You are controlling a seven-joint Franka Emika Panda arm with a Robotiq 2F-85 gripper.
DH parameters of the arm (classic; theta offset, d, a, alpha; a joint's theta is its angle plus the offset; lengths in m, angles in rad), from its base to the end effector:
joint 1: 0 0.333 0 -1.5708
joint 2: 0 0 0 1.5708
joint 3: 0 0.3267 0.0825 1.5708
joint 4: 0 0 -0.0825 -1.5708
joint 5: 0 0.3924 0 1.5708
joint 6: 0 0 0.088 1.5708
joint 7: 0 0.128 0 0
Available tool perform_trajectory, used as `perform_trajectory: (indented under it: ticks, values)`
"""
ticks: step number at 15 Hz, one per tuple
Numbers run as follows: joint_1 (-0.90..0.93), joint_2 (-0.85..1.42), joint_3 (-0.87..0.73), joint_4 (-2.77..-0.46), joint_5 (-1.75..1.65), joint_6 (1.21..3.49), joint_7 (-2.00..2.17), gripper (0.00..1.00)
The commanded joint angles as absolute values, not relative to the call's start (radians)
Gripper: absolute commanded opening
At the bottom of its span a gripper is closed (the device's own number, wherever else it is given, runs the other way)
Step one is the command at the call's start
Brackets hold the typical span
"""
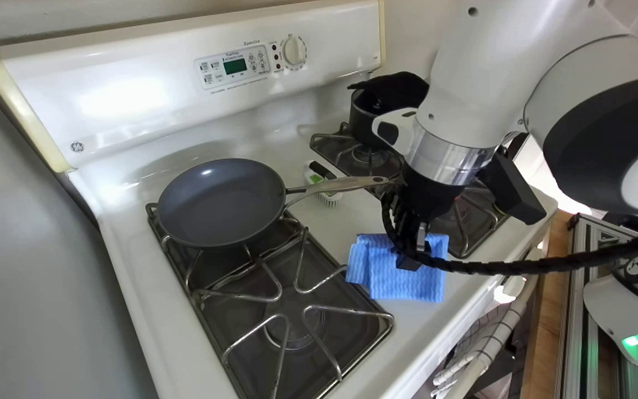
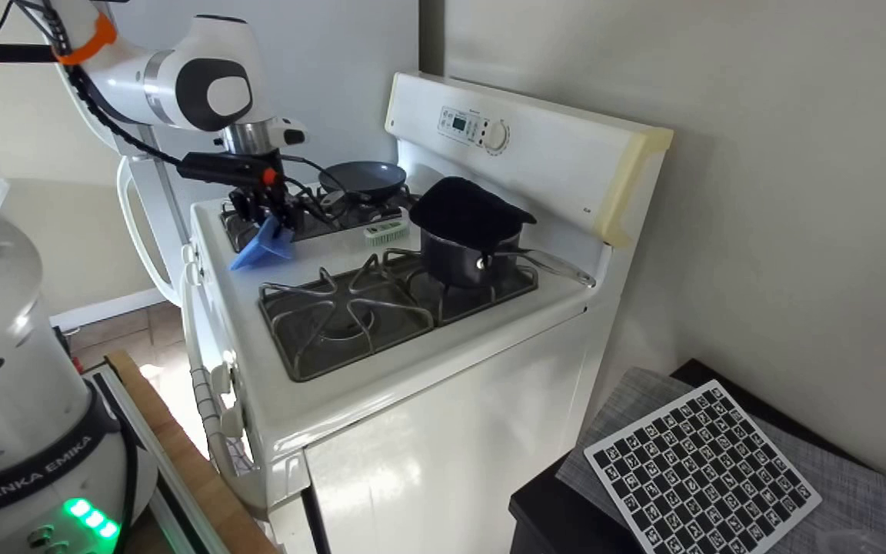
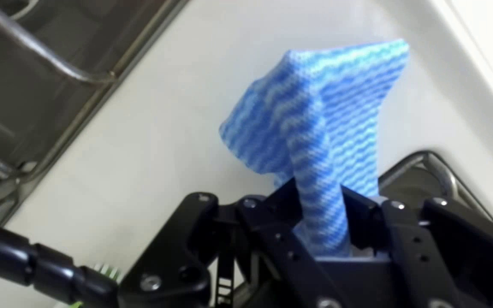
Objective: Move the pan backwards then use the blue fabric to wipe the pan.
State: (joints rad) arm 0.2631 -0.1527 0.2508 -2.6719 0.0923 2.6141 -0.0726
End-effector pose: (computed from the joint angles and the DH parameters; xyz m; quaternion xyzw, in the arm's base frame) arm 0.3741 0.2061 0.2767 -0.9669 -0.2509 -0.0433 0.0160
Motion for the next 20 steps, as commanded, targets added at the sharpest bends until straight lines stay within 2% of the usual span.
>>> perform_trajectory:
  ticks: [1, 10, 11, 20]
  values:
    - [0.254, -0.210, 0.254, -2.593, 0.032, 2.515, -0.010, 0.00]
    - [0.182, -0.117, 0.258, -2.261, -0.181, 2.473, 0.104, 0.00]
    - [0.205, -0.175, 0.246, -2.338, -0.124, 2.499, 0.059, 0.00]
    - [0.188, -0.140, 0.243, -2.304, -0.158, 2.519, 0.084, 0.00]
